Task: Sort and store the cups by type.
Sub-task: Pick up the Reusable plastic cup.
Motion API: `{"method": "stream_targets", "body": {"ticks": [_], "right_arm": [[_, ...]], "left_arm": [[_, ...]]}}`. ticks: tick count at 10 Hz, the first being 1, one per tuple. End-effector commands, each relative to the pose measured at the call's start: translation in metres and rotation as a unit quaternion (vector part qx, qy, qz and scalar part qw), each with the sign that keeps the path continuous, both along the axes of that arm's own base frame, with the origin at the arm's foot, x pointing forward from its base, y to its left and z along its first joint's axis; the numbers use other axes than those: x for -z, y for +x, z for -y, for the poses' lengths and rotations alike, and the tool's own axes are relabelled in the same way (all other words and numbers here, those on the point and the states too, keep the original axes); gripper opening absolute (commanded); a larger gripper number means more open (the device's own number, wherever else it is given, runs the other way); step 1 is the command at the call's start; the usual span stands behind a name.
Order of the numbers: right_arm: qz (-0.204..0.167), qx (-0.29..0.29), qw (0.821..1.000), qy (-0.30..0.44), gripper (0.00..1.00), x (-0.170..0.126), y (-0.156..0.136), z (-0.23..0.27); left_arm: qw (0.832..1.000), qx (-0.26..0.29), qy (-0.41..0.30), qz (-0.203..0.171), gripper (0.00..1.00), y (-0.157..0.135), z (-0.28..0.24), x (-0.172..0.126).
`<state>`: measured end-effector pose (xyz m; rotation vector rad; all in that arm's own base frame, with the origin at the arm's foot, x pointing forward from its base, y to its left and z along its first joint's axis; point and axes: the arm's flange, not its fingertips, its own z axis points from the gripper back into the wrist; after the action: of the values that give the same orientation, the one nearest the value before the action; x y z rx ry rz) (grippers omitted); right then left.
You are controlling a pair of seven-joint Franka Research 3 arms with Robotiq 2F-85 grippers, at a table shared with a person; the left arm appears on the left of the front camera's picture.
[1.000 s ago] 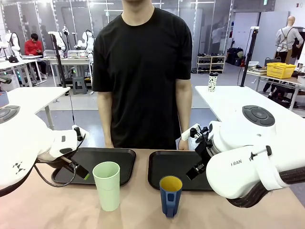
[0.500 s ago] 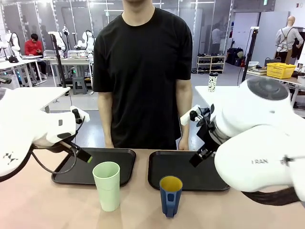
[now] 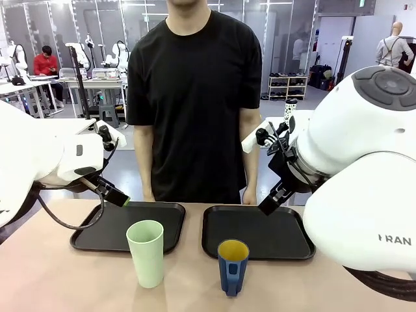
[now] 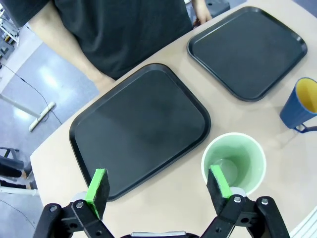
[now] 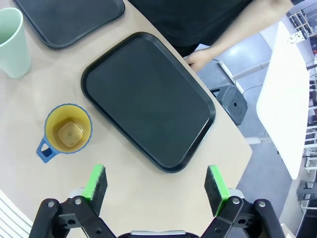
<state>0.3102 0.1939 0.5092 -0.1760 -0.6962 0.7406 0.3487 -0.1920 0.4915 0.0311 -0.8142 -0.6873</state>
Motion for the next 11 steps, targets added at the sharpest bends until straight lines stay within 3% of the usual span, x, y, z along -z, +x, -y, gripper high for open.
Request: {"method": "stream_targets", "body": {"ticks": [1, 2, 7, 9, 11], "right_arm": [[-0.001, -0.001, 1.000, 0.000, 1.00, 0.000, 0.000, 0.000], [-0.001, -0.001, 1.000, 0.000, 1.00, 0.000, 0.000, 0.000], [-0.001, -0.002, 1.000, 0.002, 1.00, 0.000, 0.000, 0.000], [-0.040, 0.024, 0.998, 0.040, 1.00, 0.014, 0.026, 0.020], [-0.059, 0.078, 0.992, 0.084, 1.00, 0.031, 0.061, 0.052]], "left_arm": [[1.000, -0.020, 0.016, 0.010, 1.00, -0.027, -0.012, 0.021], [1.000, 0.000, 0.000, 0.000, 1.00, 0.000, 0.000, 0.000], [1.000, 0.001, 0.000, 0.001, 1.00, 0.000, -0.001, -0.001], [0.999, -0.034, -0.008, -0.019, 1.00, 0.021, -0.032, 0.012], [0.992, -0.115, -0.039, -0.030, 1.00, 0.046, -0.082, 0.027]]}}
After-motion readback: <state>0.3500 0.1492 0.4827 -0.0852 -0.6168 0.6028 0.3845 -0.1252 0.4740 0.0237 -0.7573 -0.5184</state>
